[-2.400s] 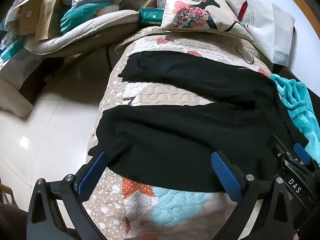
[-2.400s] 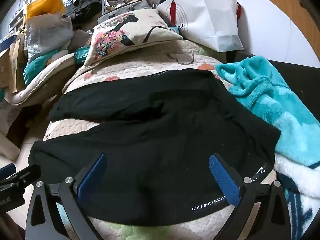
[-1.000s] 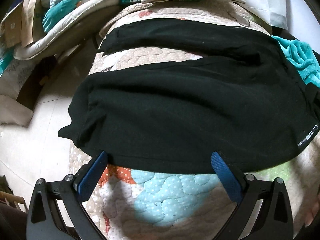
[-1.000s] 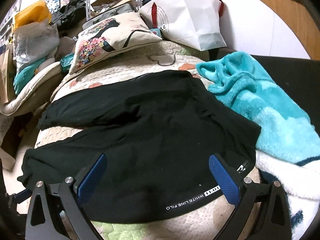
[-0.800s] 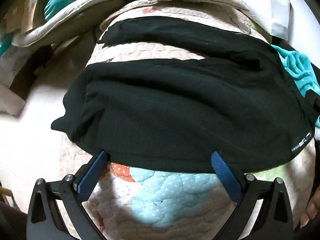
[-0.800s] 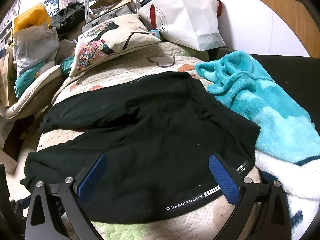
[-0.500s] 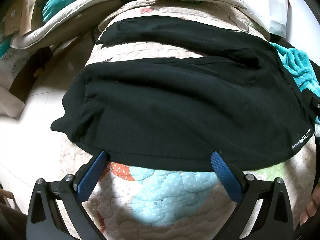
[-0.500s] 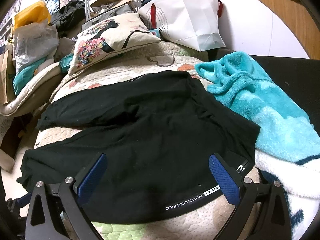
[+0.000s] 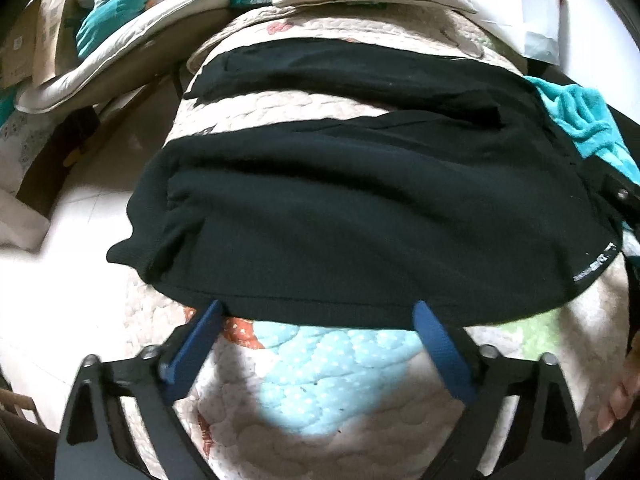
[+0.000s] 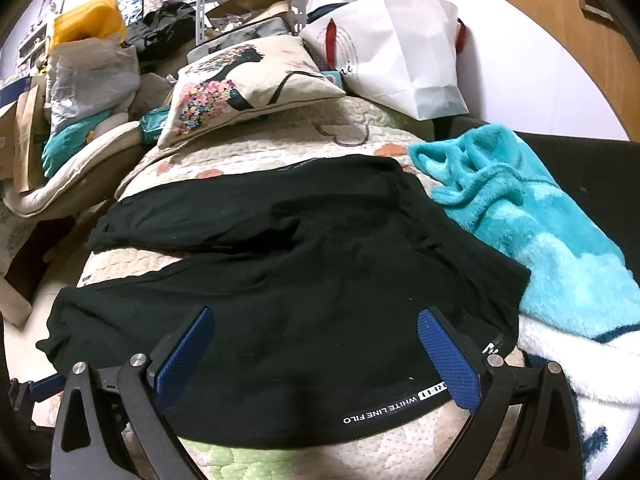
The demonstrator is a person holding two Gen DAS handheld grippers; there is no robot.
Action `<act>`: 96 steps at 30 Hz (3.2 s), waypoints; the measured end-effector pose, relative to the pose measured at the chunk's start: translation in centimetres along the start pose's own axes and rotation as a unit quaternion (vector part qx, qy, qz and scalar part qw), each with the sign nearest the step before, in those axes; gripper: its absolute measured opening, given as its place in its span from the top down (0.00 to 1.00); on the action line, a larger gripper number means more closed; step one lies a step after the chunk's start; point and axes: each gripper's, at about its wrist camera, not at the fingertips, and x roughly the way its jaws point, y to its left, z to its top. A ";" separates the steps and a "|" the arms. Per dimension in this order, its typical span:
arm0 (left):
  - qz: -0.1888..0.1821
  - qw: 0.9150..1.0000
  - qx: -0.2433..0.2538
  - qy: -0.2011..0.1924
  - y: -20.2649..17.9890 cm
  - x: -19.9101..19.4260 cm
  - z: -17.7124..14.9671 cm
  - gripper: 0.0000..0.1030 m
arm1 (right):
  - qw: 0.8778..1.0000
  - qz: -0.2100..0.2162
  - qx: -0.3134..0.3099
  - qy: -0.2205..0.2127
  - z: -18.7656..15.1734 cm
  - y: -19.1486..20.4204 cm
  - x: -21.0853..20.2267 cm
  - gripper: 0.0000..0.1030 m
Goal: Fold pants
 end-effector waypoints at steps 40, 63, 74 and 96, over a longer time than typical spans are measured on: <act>-0.133 0.982 -0.132 -0.027 16.3 13.9 27.0 0.35 | 0.957 0.131 -0.203 0.158 19.7 2.1 23.3 0.07; -0.081 0.995 -0.044 -0.040 12.9 12.4 26.7 0.89 | 0.934 0.209 -0.180 0.228 18.7 2.0 29.6 0.57; -0.104 0.990 -0.018 -0.095 12.2 3.7 25.0 0.89 | 0.948 0.211 -0.146 0.188 18.5 0.9 20.7 0.86; -0.018 0.991 0.128 0.037 7.6 -5.0 2.5 0.82 | 0.935 0.139 -0.063 0.320 0.9 -5.6 3.3 0.64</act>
